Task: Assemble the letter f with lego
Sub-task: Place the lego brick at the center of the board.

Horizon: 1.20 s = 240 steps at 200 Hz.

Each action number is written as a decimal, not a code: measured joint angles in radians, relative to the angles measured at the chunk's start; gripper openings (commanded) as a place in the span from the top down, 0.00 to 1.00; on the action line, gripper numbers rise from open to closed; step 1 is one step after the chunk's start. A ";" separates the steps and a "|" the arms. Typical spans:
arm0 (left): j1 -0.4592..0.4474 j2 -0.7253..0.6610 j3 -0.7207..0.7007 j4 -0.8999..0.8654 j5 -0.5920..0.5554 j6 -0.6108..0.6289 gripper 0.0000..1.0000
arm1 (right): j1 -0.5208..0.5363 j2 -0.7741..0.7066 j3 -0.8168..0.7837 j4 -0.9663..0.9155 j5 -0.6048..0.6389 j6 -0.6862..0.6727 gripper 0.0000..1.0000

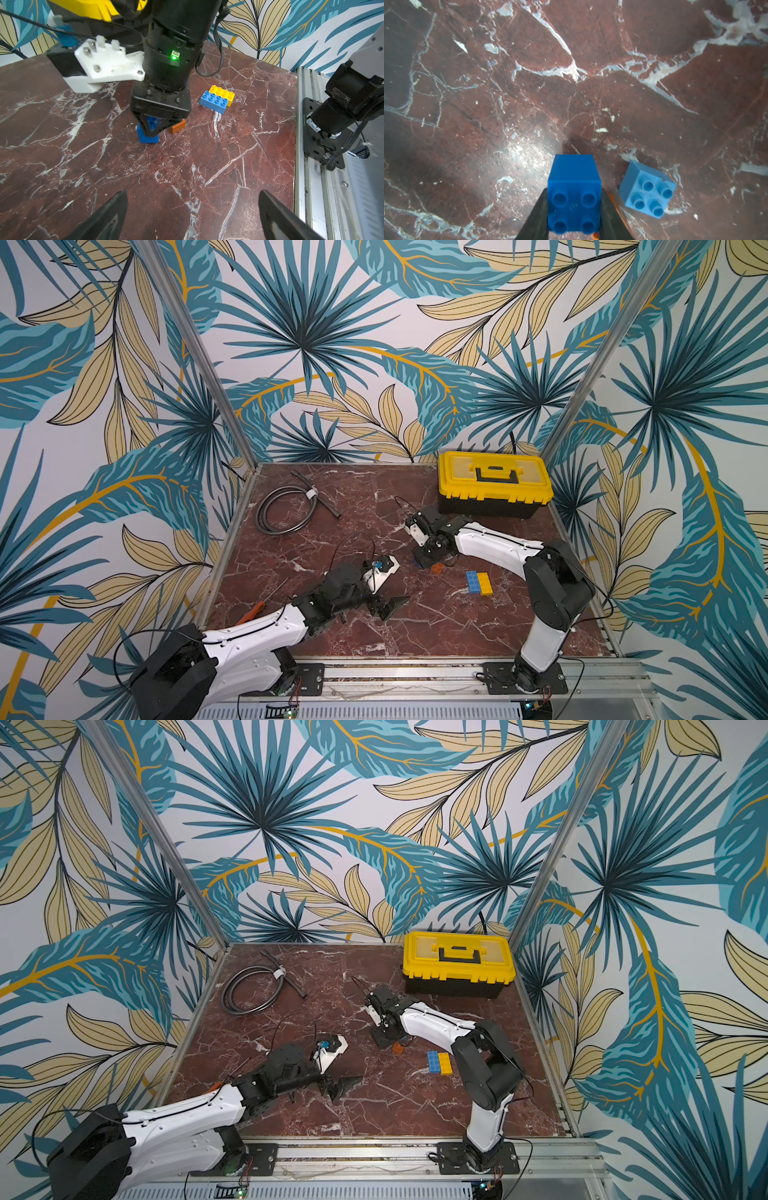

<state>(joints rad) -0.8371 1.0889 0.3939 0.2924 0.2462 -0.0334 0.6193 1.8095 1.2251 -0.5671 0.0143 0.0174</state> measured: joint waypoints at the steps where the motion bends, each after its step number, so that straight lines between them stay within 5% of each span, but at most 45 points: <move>1: 0.000 0.000 0.000 0.000 0.000 0.000 0.01 | 0.000 0.001 0.000 0.000 0.000 0.000 0.76; 71: 0.000 0.012 0.000 0.000 -0.007 0.000 0.01 | 0.014 0.063 0.040 0.027 0.019 -0.012 0.76; 163: 0.000 0.013 0.000 0.000 -0.006 0.000 0.00 | 0.024 0.069 0.043 0.040 0.034 -0.010 0.55; 240: 0.000 -0.010 0.000 0.000 0.043 0.013 0.01 | 0.024 -0.047 0.029 0.027 0.080 0.055 0.49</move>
<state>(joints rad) -0.8371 1.0786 0.3939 0.2928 0.2897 -0.0208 0.6434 1.7622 1.2545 -0.5400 0.0944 0.0719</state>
